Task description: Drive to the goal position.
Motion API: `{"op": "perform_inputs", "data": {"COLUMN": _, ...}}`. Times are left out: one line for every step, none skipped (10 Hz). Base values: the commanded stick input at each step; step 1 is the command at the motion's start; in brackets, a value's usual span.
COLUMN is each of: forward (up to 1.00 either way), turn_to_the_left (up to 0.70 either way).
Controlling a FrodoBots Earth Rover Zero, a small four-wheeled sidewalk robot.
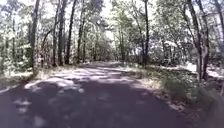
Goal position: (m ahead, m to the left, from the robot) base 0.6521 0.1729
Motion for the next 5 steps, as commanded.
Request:
{"op": "perform_inputs", "data": {"forward": 0.45, "turn_to_the_left": 0.00}}
{"op": "perform_inputs", "data": {"forward": 0.45, "turn_to_the_left": 0.00}}
{"op": "perform_inputs", "data": {"forward": 0.45, "turn_to_the_left": 0.00}}
{"op": "perform_inputs", "data": {"forward": 0.45, "turn_to_the_left": 0.00}}
{"op": "perform_inputs", "data": {"forward": 0.45, "turn_to_the_left": 0.00}}
